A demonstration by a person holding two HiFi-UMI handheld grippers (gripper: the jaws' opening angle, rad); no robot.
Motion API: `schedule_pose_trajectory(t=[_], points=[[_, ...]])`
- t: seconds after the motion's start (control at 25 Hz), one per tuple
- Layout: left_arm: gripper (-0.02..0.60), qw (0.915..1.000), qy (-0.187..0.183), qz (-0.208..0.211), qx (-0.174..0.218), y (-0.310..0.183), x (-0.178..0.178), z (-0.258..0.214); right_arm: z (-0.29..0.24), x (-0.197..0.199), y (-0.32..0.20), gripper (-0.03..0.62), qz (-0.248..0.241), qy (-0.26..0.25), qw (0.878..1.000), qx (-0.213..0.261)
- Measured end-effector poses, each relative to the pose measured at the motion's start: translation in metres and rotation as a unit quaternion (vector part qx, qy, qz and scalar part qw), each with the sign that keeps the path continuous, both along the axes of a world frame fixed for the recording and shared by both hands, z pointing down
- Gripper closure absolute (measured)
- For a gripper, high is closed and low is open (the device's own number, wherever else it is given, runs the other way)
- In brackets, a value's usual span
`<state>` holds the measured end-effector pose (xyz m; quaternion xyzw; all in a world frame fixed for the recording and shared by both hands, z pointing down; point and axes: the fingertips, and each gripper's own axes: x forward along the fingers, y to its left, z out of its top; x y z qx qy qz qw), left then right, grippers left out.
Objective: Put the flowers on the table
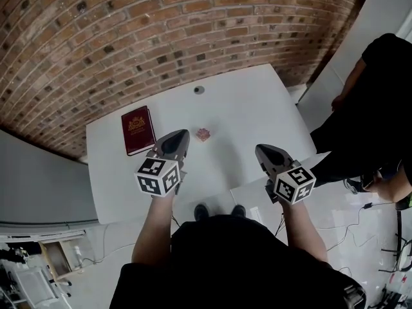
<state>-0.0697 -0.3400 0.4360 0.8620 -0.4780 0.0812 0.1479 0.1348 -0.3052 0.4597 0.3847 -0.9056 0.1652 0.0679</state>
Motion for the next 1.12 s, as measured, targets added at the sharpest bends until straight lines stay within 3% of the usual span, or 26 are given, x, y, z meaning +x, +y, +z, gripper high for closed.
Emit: schedule_pose_trajectory(t=[0.2,0.44,0.8,0.96,1.12], points=[[0.571,0.9999,-0.007,-0.005,-0.006,-0.002,-0.001,0.001,-0.014,0.002,0.002,0.582,-0.004,-0.015,1.0,0.012],[0.571,0.9998,-0.017,0.012,-0.007,-0.007,0.001,-0.001,-0.023,-0.001,-0.001,0.582,-0.005,0.003,1.0,0.028],[0.571,0.9993,-0.005,0.004,0.036,-0.028,-0.01,-0.036,-0.057,-0.017,-0.02,0.582,-0.003,0.004,0.998,0.067],[0.571,0.9989,0.013,-0.006,0.044,-0.029,-0.017,-0.041,-0.058,-0.03,-0.015,0.582,-0.007,0.001,0.998,0.068],[0.569,0.999,0.004,-0.005,0.045,-0.027,-0.026,-0.038,-0.05,-0.04,-0.009,0.582,-0.01,0.005,0.998,0.06]])
